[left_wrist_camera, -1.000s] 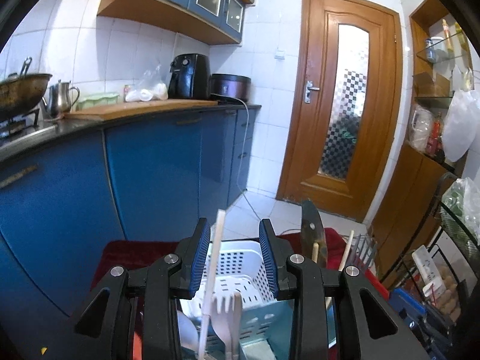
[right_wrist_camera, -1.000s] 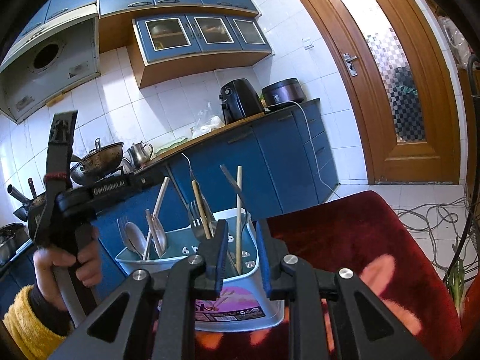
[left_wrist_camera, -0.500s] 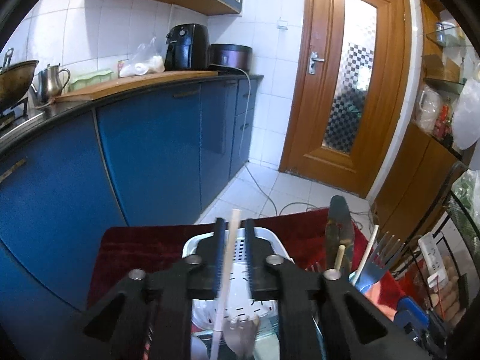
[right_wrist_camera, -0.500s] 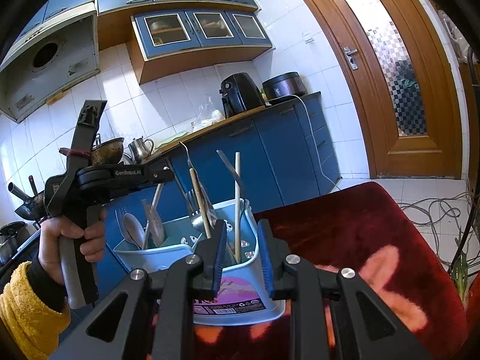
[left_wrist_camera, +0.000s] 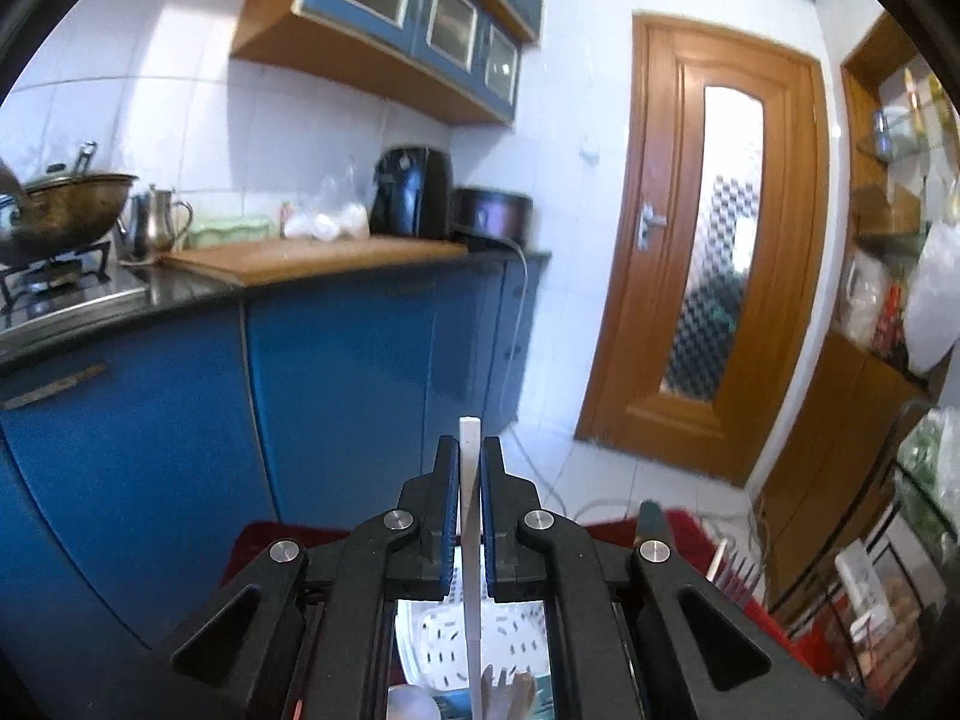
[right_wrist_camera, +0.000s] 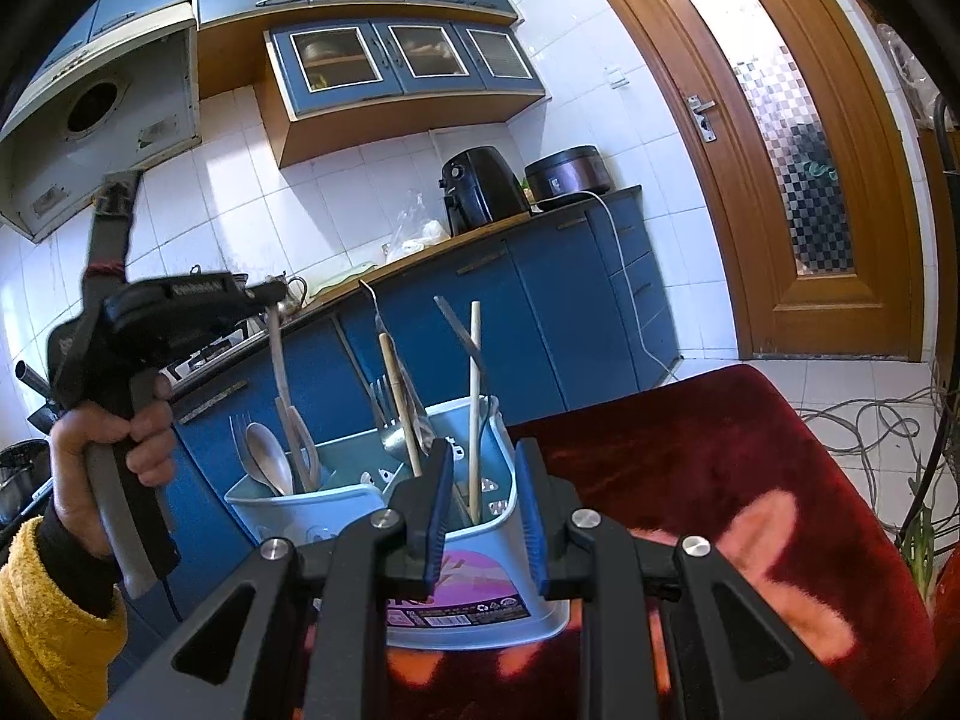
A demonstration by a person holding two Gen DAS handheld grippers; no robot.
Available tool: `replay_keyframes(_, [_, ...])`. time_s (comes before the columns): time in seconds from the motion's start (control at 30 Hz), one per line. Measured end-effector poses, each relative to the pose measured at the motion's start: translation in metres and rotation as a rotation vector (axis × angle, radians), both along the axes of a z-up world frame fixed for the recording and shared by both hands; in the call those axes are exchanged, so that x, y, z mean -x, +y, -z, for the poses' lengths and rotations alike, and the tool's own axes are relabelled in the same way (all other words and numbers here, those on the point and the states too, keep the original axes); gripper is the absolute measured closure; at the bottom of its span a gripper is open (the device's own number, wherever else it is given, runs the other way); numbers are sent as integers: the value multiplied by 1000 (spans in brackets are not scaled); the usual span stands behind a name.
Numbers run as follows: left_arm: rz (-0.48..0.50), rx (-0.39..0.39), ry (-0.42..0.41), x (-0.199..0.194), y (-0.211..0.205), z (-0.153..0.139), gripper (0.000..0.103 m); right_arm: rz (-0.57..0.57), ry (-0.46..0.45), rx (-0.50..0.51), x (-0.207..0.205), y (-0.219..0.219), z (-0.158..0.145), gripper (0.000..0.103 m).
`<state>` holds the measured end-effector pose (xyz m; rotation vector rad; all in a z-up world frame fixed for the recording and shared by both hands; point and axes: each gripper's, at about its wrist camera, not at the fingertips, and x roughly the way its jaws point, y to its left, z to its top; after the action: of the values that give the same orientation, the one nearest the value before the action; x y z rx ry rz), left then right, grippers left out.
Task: Organize utensils
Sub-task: 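Open the left tool to release the chopstick while the right tool releases the knife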
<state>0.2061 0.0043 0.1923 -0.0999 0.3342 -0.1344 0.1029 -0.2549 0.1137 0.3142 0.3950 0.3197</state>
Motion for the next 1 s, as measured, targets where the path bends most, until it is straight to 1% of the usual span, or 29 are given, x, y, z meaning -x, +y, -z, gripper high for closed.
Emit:
replay_keyframes(0.1, [-5,27,-37,11,4,-1,97,1,2,1,0,1,0,79])
replay_keyframes(0.23, [-12,34,-72,29,7,11,97,0,-3,1,2,1,-1,79])
replay_keyframes(0.4, [-1,26,-39,36,8,28,97,-3,-9,7,5,3,-2,79])
replay_keyframes(0.47, [22,9,-13,39,6,36,97,-6,-8,9,7,4,-2,78])
replay_keyframes(0.57, [24,-12,8,47,3,41,96,-10,-7,12,11,5,-4,76])
replay_keyframes(0.63, [27,-15,21,51,3,43,93,-14,-3,14,15,6,-6,75])
replay_keyframes(0.73, [23,-17,39,60,6,44,85,-22,4,17,20,7,-6,71])
replay_keyframes(0.8, [14,-18,51,69,8,43,73,-29,12,21,25,8,-8,70])
replay_keyframes(0.87, [10,-19,58,77,12,42,68,-34,17,25,30,10,-9,68])
replay_keyframes(0.9, [7,-23,61,81,13,42,67,-37,20,26,33,10,-9,65])
replay_keyframes(1.0, [-16,-52,80,98,17,40,64,-49,31,17,43,12,-11,63])
